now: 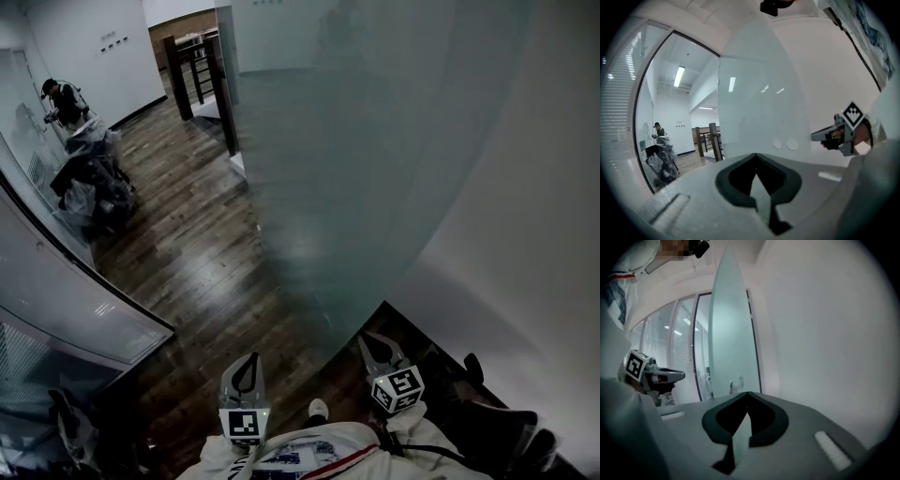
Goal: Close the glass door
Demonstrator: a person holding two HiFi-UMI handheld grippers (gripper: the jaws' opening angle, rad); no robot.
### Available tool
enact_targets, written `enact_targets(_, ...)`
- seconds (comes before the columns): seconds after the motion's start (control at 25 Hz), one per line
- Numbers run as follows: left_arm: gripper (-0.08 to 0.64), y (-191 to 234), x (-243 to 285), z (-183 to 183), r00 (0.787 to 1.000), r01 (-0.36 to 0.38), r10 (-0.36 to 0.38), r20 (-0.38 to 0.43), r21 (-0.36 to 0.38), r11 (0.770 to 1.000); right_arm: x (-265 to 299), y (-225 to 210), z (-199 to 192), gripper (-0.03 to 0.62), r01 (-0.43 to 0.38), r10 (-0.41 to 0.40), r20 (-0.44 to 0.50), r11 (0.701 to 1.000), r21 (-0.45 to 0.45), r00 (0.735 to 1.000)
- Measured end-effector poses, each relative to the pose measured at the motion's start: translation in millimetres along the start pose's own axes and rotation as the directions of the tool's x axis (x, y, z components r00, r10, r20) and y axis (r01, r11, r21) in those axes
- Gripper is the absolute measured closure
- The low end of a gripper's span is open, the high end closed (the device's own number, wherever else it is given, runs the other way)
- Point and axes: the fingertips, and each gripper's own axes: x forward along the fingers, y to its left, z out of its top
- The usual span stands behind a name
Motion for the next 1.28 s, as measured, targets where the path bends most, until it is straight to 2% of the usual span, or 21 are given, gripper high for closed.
enact_targets(0.08, 0.558, 7, 0, -3, 0.999, -0.034, 0.034, -0.006, -0.002, 0.999, 14, 1, 3, 0.584, -0.143, 0.143, -0.011, 0.988, -0.058, 0.99)
enact_targets(0.2, 0.558, 15, 1, -1, 0.996, -0.089, 0.089, -0.013, -0.002, 0.996, 34, 0, 3, 0.584, -0.322, 0.319, -0.046, 0.942, -0.097, 0.947)
enact_targets(0.32, 0.558, 24, -6, -2, 0.99, -0.138, 0.139, -0.007, 0.024, 0.99, 56, -9, 0, 0.584, -0.409, 0.403, -0.083, 0.91, -0.066, 0.911)
enact_targets(0.44, 0.558, 38, -18, -1, 0.983, -0.183, 0.184, -0.009, 0.037, 0.982, 73, -3, -1, 0.572, -0.5, 0.489, -0.145, 0.864, -0.053, 0.86)
enact_targets(0.6, 0.557, 48, -29, -8, 0.971, -0.235, 0.236, -0.048, 0.029, 0.972, 78, 15, -5, 0.526, -0.625, 0.599, -0.201, 0.774, -0.104, 0.775)
enact_targets(0.68, 0.558, 51, -31, -11, 0.966, -0.254, 0.255, -0.05, 0.03, 0.967, 78, 26, -4, 0.466, -0.677, 0.644, -0.226, 0.725, -0.126, 0.731)
enact_targets(0.72, 0.557, 51, -30, -11, 0.965, -0.257, 0.258, -0.052, 0.031, 0.966, 79, 31, -3, 0.435, -0.695, 0.66, -0.232, 0.708, -0.128, 0.715)
enact_targets(0.76, 0.558, 51, -29, -10, 0.965, -0.256, 0.257, -0.054, 0.033, 0.966, 82, 35, -1, 0.431, -0.705, 0.67, -0.232, 0.697, -0.129, 0.705)
enact_targets(0.84, 0.558, 52, -26, -8, 0.966, -0.247, 0.249, -0.066, 0.032, 0.968, 90, 44, 3, 0.436, -0.708, 0.676, -0.219, 0.693, -0.136, 0.703)
enact_targets(0.96, 0.558, 51, -17, -4, 0.97, -0.235, 0.237, -0.058, 0.043, 0.971, 104, 52, 4, 0.491, -0.702, 0.672, -0.204, 0.694, -0.162, 0.712)
enact_targets(1.08, 0.558, 42, -11, 8, 0.975, -0.208, 0.21, -0.073, 0.036, 0.978, 105, 51, 0, 0.479, -0.695, 0.67, -0.187, 0.702, -0.155, 0.719)
enact_targets(1.28, 0.558, 39, -6, -4, 0.977, -0.203, 0.205, -0.05, 0.051, 0.978, 106, 66, 4, 0.472, -0.699, 0.684, -0.147, 0.697, -0.16, 0.715)
